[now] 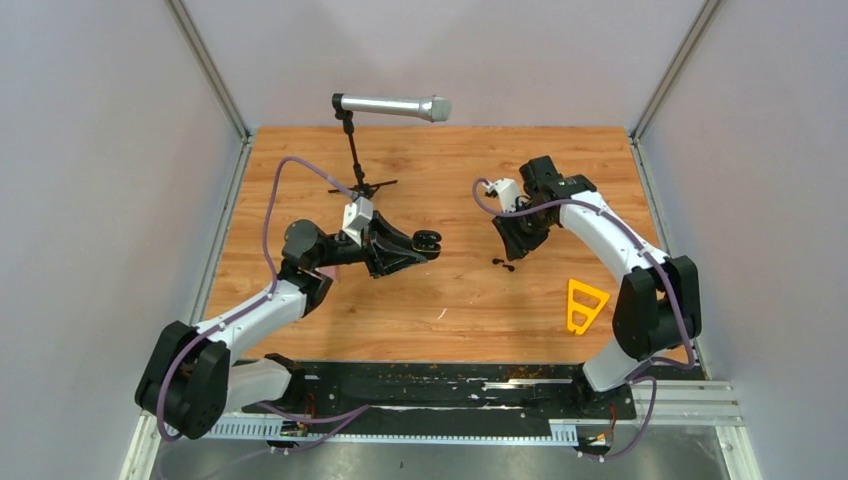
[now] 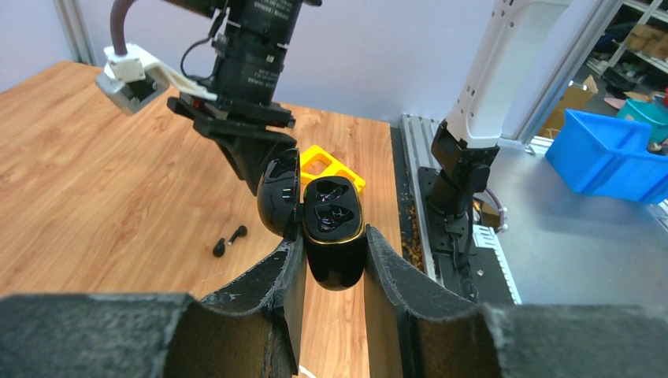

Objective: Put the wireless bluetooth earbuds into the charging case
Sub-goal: Adjust the earbud at the center of the board, then pick up the earbud from the center of the board, then place the earbud in the charging case.

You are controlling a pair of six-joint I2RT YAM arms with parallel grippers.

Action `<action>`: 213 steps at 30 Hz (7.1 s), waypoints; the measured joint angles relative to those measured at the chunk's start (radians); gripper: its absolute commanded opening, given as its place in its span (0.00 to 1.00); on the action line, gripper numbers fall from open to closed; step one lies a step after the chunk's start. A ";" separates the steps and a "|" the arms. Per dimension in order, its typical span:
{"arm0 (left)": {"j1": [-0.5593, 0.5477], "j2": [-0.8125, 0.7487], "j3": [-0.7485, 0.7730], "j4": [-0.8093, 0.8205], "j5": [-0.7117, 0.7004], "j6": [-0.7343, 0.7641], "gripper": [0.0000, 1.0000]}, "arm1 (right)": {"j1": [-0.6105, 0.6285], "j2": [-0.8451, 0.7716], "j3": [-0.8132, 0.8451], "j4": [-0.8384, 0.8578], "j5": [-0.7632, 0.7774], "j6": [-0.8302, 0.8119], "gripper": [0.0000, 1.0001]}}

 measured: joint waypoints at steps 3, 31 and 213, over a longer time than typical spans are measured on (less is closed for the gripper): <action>0.005 -0.005 0.005 -0.021 0.002 0.002 0.00 | -0.009 0.022 -0.042 0.029 0.016 0.072 0.36; 0.024 -0.023 0.013 -0.055 0.000 0.002 0.00 | -0.027 0.342 0.092 0.131 0.089 0.108 0.29; 0.027 0.080 0.117 -0.080 0.024 -0.010 0.00 | 0.222 -0.544 -0.060 0.563 -0.237 0.036 0.00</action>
